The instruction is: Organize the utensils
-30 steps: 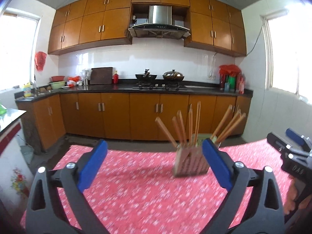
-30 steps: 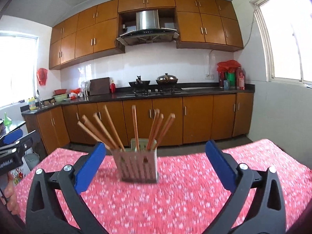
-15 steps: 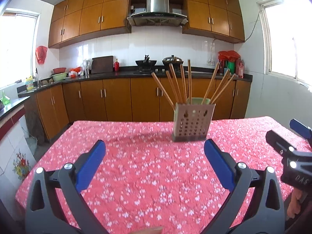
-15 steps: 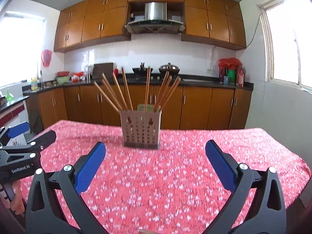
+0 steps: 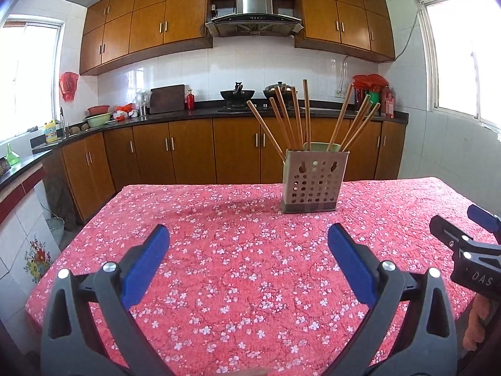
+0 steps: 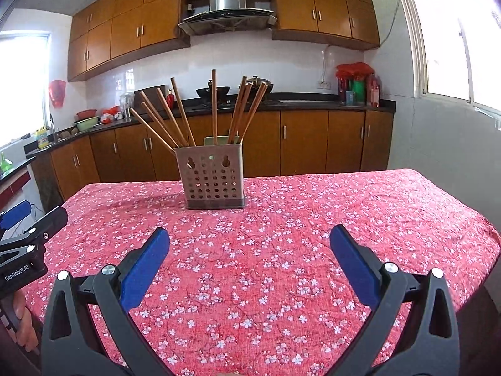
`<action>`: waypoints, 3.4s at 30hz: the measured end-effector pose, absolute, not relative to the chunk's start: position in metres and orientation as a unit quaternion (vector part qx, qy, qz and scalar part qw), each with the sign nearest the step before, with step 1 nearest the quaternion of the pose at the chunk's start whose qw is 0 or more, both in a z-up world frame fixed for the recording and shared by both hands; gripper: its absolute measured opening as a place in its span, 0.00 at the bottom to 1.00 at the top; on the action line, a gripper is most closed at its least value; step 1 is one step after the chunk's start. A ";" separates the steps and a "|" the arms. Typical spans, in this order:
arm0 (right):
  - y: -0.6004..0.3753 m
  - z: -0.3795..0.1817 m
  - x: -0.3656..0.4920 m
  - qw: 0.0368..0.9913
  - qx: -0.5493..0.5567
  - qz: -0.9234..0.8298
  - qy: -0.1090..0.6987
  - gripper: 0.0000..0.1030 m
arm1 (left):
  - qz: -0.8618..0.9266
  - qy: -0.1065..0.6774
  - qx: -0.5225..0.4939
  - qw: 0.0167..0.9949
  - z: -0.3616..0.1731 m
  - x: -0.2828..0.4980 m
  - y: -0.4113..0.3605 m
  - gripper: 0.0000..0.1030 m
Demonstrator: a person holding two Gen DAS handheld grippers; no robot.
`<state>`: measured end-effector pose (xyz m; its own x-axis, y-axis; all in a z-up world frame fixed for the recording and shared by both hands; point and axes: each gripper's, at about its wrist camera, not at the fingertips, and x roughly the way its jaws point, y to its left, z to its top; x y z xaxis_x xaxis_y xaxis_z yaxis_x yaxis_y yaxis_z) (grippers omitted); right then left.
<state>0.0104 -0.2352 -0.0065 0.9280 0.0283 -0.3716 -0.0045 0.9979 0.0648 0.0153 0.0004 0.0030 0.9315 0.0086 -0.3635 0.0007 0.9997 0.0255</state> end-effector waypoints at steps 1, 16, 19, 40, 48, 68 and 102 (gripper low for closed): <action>-0.236 -0.007 0.010 0.981 0.031 0.008 0.190 0.98 | 0.002 0.185 0.012 0.983 0.003 0.015 0.000 0.96; -0.236 -0.009 0.009 0.981 0.029 0.006 0.193 0.98 | -0.001 0.193 0.007 0.981 -0.001 0.016 -0.002 0.96; -0.236 -0.009 0.008 0.981 0.028 0.006 0.193 0.98 | -0.001 0.193 0.007 0.981 -0.001 0.016 -0.002 0.96; -0.237 -0.009 0.008 0.981 0.030 0.006 0.193 0.98 | 0.000 0.193 0.007 0.981 0.000 0.016 -0.002 0.96; -0.236 -0.009 0.008 0.981 0.031 0.005 0.193 0.98 | -0.001 0.193 0.007 0.981 0.000 0.016 -0.003 0.96; -0.236 -0.009 0.008 0.981 0.032 0.004 0.194 0.98 | 0.000 0.193 0.007 0.981 -0.001 0.016 -0.004 0.96; -0.227 -0.011 0.008 0.980 0.036 -0.001 0.196 0.98 | -0.002 0.201 0.006 0.980 -0.012 0.019 -0.001 0.96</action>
